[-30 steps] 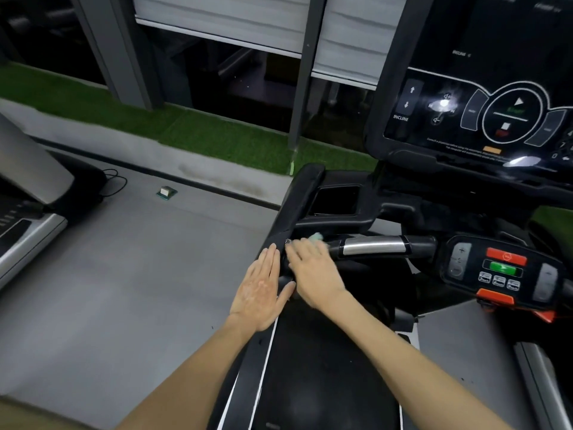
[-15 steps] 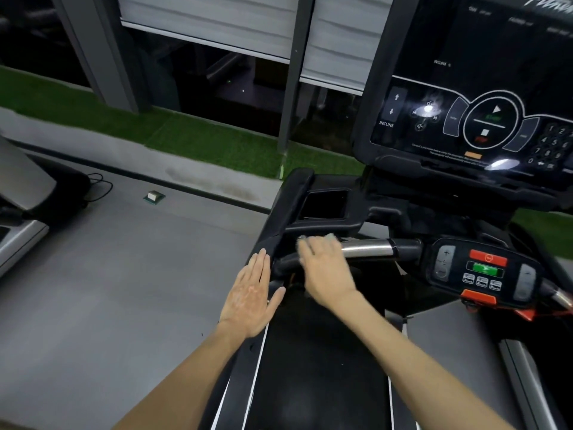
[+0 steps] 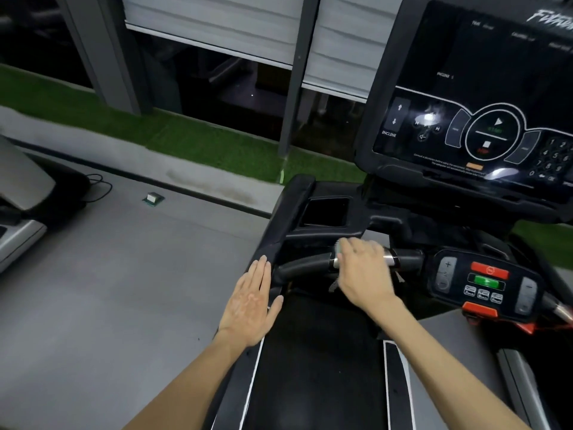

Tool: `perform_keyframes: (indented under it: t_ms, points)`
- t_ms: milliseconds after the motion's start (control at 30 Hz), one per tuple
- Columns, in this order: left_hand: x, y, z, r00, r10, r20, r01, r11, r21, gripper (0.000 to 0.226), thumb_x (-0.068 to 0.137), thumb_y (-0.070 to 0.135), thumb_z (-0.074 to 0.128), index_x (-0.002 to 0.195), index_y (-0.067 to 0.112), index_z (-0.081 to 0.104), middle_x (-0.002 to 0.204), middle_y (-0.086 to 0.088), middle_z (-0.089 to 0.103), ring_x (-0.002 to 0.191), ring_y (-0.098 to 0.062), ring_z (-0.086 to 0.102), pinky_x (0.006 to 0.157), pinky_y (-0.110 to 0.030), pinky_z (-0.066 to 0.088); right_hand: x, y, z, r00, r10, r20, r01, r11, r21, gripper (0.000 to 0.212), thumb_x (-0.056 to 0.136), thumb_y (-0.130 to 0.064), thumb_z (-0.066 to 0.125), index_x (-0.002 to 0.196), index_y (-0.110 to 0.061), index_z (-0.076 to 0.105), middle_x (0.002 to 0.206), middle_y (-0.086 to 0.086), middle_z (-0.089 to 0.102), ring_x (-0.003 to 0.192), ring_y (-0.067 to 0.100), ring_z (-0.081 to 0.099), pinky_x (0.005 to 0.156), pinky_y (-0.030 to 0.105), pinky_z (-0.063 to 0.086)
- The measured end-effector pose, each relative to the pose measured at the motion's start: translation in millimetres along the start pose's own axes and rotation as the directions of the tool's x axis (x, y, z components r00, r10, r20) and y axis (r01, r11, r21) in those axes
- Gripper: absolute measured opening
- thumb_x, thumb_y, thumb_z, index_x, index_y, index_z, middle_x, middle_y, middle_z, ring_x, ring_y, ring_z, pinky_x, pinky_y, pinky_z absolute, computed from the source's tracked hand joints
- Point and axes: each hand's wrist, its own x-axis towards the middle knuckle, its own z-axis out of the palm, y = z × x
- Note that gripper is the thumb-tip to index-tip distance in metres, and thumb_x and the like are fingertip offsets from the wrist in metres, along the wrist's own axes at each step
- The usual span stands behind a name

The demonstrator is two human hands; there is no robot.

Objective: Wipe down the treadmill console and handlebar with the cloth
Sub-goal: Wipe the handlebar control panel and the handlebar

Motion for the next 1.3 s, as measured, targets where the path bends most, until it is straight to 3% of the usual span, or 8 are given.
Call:
perform_keyframes:
  t_ms: [200,267,367,467,600,800,1033,1300]
  points:
    - [4.1,-3.8,-9.6,0.999,0.043,0.008,-0.043,0.998,-0.042,0.074,0.096,0.050,0.011,0.154,0.003,0.015,0.161,-0.008,0.006,0.150,-0.020,0.010,0.121,-0.030,0.003,4.1,-41.0,18.2,0.961,-0.264,0.080,0.253,0.959,0.125,0.049,0.083,-0.024,0.061,0.129,-0.010,0.052,0.107,0.003,0.060,0.099,0.024,0.057,0.102,0.038,0.036]
    - [24.6,-7.6,-22.6,0.994,0.104,-0.046,-0.105,0.994,-0.025,0.071,0.097,0.045,0.014,0.152,0.001,0.024,0.160,-0.010,0.016,0.149,-0.022,0.022,0.121,-0.027,0.006,-0.8,-15.0,10.4,0.973,-0.225,0.049,0.218,0.968,0.126,0.045,0.086,-0.022,0.056,0.130,-0.013,0.052,0.106,0.000,0.059,0.098,0.022,0.056,0.102,0.036,0.037]
    - [81.6,-11.5,-39.8,0.993,0.107,-0.041,-0.109,0.993,-0.052,0.080,0.089,0.052,-0.002,0.155,0.007,0.006,0.163,-0.004,-0.004,0.150,-0.015,-0.002,0.118,-0.023,-0.007,-6.7,33.6,-7.1,1.000,-0.028,0.003,0.028,0.995,0.091,0.035,0.090,-0.022,0.040,0.120,-0.013,0.056,0.099,-0.001,0.061,0.090,0.023,0.058,0.095,0.037,0.039]
    - [139.2,-8.2,-34.0,0.993,0.115,0.012,-0.114,0.993,-0.032,0.086,0.086,0.055,-0.008,0.156,0.007,0.003,0.165,-0.006,-0.002,0.152,-0.020,-0.002,0.120,-0.029,0.000,-13.3,64.9,-17.1,0.992,0.119,-0.037,-0.119,0.993,0.027,0.035,0.092,-0.023,0.029,0.108,-0.012,0.059,0.092,0.001,0.061,0.082,0.024,0.059,0.085,0.038,0.043]
    - [166.6,-7.9,-14.8,0.992,0.090,0.090,-0.081,0.992,-0.098,0.063,0.106,0.043,0.019,0.157,0.007,0.006,0.165,-0.005,0.001,0.152,-0.019,-0.002,0.121,-0.029,0.002,-8.0,35.0,-14.7,0.995,0.095,0.031,-0.096,0.995,0.024,0.031,0.085,-0.017,0.046,0.114,-0.013,0.056,0.100,0.002,0.057,0.091,0.025,0.054,0.093,0.039,0.040]
    - [168.5,-12.0,-10.4,0.990,0.125,0.058,-0.116,0.982,-0.147,0.057,0.107,0.031,0.024,0.156,0.005,0.010,0.165,-0.006,0.004,0.152,-0.018,-0.002,0.122,-0.026,-0.002,-1.5,-38.1,3.7,0.962,-0.219,0.164,0.199,0.971,0.129,0.066,0.074,-0.021,0.062,0.137,-0.007,0.044,0.118,0.009,0.054,0.114,0.029,0.050,0.111,0.045,0.031]
    - [167.8,-8.2,-13.6,0.993,0.105,0.057,-0.094,0.983,-0.159,0.057,0.107,0.030,0.026,0.156,0.006,0.009,0.165,-0.006,0.003,0.152,-0.020,-0.002,0.122,-0.028,0.001,-4.9,40.1,-18.9,0.993,0.062,0.097,-0.061,0.998,-0.018,0.035,0.084,-0.017,0.042,0.115,-0.009,0.058,0.091,0.002,0.058,0.083,0.025,0.055,0.089,0.038,0.042]
    - [167.7,-9.1,-15.1,0.991,0.105,0.084,-0.091,0.984,-0.156,0.056,0.107,0.029,0.023,0.157,0.007,0.007,0.165,-0.005,0.000,0.152,-0.018,-0.004,0.122,-0.027,-0.001,12.7,-58.1,9.6,0.922,-0.289,0.258,0.260,0.955,0.139,0.063,0.060,-0.018,0.071,0.121,-0.007,0.056,0.102,0.007,0.060,0.097,0.028,0.056,0.105,0.042,0.038]
